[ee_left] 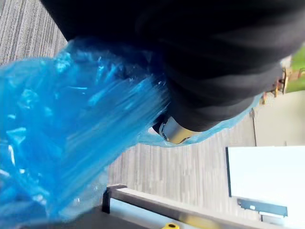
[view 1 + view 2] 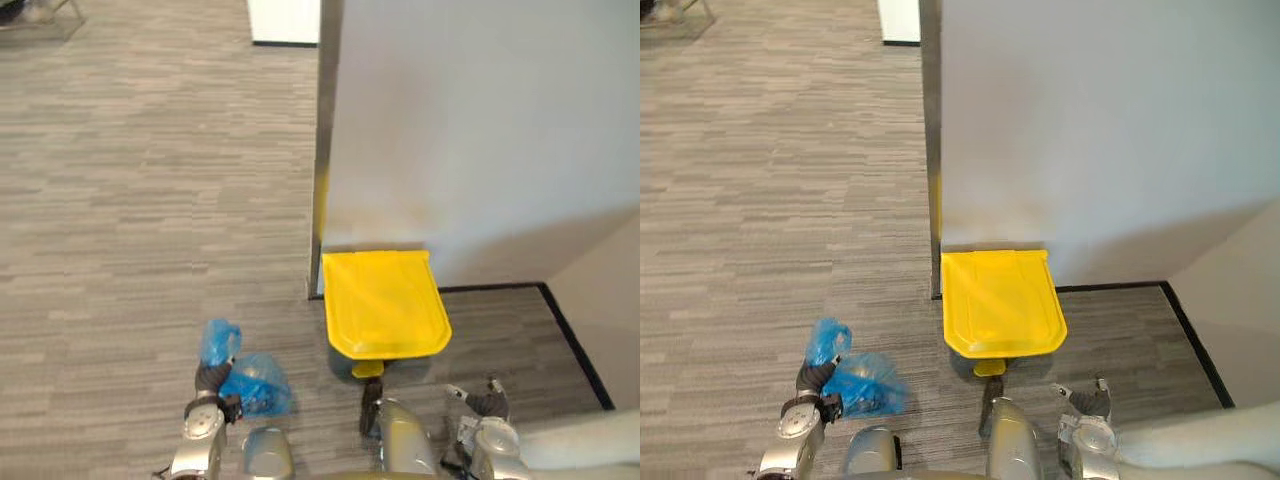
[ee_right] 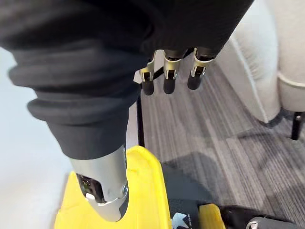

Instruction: Gather rubbish on tea table into small bin, then transfer packed bag to large trash can.

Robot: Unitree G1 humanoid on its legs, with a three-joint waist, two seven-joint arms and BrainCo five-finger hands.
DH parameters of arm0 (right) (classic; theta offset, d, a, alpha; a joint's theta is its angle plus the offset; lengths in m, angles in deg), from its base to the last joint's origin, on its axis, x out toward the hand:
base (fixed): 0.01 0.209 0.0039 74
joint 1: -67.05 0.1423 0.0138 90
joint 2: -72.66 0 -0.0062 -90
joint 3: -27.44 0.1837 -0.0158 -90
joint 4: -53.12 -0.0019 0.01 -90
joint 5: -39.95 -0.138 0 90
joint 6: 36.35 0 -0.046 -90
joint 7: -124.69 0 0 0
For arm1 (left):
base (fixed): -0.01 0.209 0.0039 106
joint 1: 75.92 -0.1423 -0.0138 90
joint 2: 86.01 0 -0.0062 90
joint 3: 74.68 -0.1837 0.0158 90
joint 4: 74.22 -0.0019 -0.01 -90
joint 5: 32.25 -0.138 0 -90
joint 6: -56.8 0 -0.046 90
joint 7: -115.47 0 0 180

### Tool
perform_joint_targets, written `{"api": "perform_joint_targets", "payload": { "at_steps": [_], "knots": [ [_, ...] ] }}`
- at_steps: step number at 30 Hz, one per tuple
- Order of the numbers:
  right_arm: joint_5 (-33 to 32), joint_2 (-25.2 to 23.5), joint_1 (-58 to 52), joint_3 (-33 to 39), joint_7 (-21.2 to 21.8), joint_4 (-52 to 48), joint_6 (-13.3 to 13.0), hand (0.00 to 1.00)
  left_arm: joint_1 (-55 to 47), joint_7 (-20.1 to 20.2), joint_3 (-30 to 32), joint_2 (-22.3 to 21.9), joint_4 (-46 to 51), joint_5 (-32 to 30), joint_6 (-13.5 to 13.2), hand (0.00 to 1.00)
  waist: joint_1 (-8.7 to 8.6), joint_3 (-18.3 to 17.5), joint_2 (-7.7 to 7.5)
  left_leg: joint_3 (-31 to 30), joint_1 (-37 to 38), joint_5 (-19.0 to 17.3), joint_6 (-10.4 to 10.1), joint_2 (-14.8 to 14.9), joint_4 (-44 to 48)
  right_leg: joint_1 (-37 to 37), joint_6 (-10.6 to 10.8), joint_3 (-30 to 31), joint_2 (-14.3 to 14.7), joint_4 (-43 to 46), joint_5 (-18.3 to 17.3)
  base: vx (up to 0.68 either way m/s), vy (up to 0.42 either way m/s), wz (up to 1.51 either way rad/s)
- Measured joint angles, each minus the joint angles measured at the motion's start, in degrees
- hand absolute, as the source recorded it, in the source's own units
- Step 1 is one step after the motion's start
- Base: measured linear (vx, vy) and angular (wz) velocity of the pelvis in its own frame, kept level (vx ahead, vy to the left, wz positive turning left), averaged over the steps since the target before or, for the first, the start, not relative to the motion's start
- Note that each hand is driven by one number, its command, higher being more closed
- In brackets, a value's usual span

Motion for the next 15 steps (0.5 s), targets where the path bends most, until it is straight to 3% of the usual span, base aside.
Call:
{"api": "perform_joint_targets", "payload": {
  "at_steps": [1, 4, 5, 9, 12, 15],
  "knots": [
    [0.01, 1.03, 1.13, 0.43, -0.05, 0.82, 0.12, 0.00, 0.41, 0.18, -0.59, -0.17, 0.03, 0.00, -0.30, 1.00, 0.46, 1.58, 0.88, -1.45, 0.71, -0.83, -0.25, 0.23, 0.43, -0.48, -0.48, 0.00, -0.09, 4.34, -2.03, 0.14, -0.190, 0.53],
    [0.02, 1.68, 1.64, 2.16, 0.03, 1.51, 0.26, 0.00, 0.28, 0.22, -0.56, -0.17, -0.27, 0.00, -0.40, 1.00, 0.05, 2.04, 0.73, -5.65, 1.51, -4.08, -2.58, -0.35, 3.55, -3.94, -1.44, 4.62, 0.39, 20.46, -11.85, 0.23, -0.279, 0.70],
    [0.03, 1.91, 0.90, 3.47, 0.08, 1.58, 1.28, 0.00, 0.11, 0.03, -0.49, -0.40, -0.27, 0.00, -0.39, 1.00, 0.27, 1.72, 1.03, -7.49, 2.44, -4.94, -3.54, -0.19, 3.63, -3.64, -2.09, 3.08, -0.32, 23.86, -15.32, 0.27, -0.238, 0.76],
    [-0.61, 1.18, 2.03, 4.08, -0.09, 1.59, 1.28, 0.00, -0.09, -0.11, -0.17, -2.09, -0.14, 0.56, -0.62, 1.00, 0.54, 0.22, 2.64, -9.27, 1.55, -4.27, -5.15, 3.67, 1.57, -3.64, -4.56, -1.55, 1.81, 23.82, -17.64, 0.26, -0.180, 0.34],
    [-1.02, -0.80, 3.40, 3.40, 0.18, 0.88, 1.17, 0.00, -0.55, 0.41, -1.63, -3.70, -0.18, 0.53, -0.47, 1.00, 0.11, -1.48, 2.08, -8.77, 1.73, -2.52, -7.52, 5.48, -3.41, -4.07, -5.57, -3.42, 2.51, 22.90, -17.79, 0.18, -0.146, 0.10],
    [-0.88, -0.97, 3.58, 0.82, 0.31, 1.01, 1.15, 0.00, 0.23, 0.43, -2.11, -3.89, -0.27, 0.52, -0.48, 1.00, 0.23, -2.25, 1.71, -8.66, 1.25, -0.46, -7.68, 5.72, -6.87, -4.74, -6.39, -3.78, 2.77, 20.99, -17.14, 0.13, -0.085, 0.09]
  ]
}}
